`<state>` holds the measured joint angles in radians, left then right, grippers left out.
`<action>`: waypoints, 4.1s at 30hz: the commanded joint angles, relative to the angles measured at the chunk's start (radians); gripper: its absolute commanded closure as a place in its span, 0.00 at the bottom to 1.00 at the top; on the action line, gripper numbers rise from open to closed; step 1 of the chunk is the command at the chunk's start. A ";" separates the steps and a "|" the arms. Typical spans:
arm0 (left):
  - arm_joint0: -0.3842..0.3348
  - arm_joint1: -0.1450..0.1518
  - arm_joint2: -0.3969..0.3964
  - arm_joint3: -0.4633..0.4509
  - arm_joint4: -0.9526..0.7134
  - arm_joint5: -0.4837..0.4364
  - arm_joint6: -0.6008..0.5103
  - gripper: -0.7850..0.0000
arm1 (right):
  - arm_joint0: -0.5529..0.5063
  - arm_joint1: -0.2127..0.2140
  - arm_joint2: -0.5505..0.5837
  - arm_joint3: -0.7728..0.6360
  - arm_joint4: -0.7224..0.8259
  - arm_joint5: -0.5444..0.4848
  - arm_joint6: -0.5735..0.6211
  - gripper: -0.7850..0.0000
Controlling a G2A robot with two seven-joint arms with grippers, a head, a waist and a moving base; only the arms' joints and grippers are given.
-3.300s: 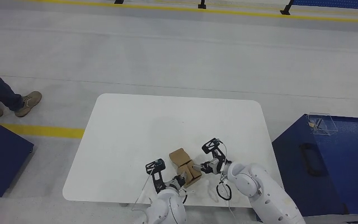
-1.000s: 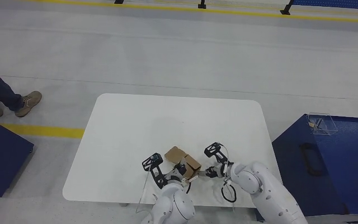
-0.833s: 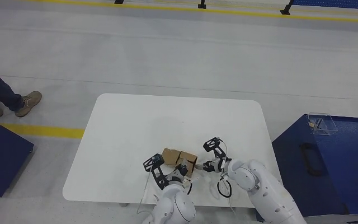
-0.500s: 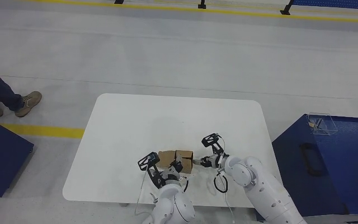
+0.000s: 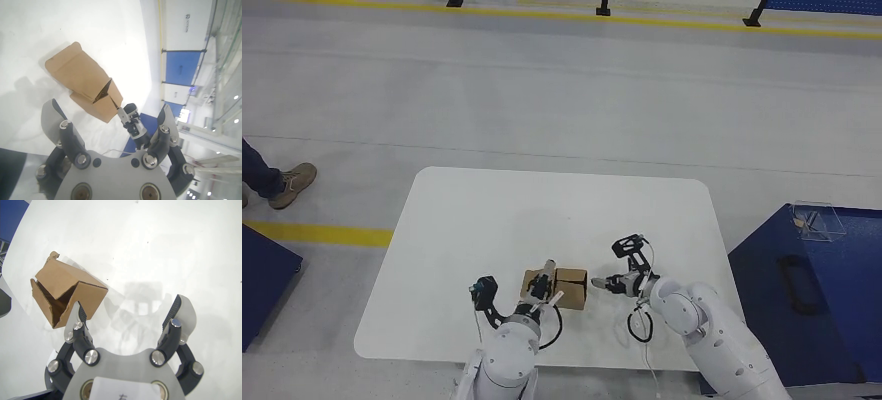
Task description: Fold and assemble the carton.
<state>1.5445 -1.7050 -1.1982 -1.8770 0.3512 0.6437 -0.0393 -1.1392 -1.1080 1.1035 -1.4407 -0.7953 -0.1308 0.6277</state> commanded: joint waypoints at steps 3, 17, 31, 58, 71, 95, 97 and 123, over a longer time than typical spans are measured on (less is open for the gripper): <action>-0.001 0.000 -0.001 -0.001 -0.010 0.001 0.008 0.00 | -0.001 0.000 0.003 0.000 0.006 0.000 -0.005 0.00; 0.058 0.023 0.010 0.062 0.099 -0.104 0.010 0.00 | -0.001 0.000 0.003 0.000 0.006 0.000 -0.005 0.00; 0.071 0.038 -0.021 0.331 -0.061 -0.756 0.109 0.00 | -0.001 0.000 0.003 0.000 0.006 0.000 -0.005 0.00; -0.135 0.025 -0.021 0.706 -0.171 -1.096 0.349 0.00 | -0.001 0.000 0.003 0.000 0.006 0.000 -0.005 0.00; -0.099 0.032 0.027 0.593 0.098 -1.265 0.441 0.00 | -0.001 0.000 0.003 0.000 0.006 0.000 -0.005 0.00; -0.088 0.023 0.169 0.582 0.268 -1.101 0.445 0.00 | -0.001 0.000 0.003 0.000 0.006 0.000 -0.005 0.00; -0.099 0.019 0.178 0.588 0.254 -1.090 0.460 0.00 | -0.001 0.000 0.003 0.000 0.006 0.000 -0.005 0.00; 0.036 0.064 0.112 0.266 0.387 -1.060 0.449 0.00 | -0.151 0.005 0.088 -0.125 -0.047 0.132 -0.243 0.00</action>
<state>1.5801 -1.6409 -1.0859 -1.6107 0.7380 -0.4160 0.4091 -1.2841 -1.1017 1.1927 -1.5537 -0.8428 -0.0061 0.3955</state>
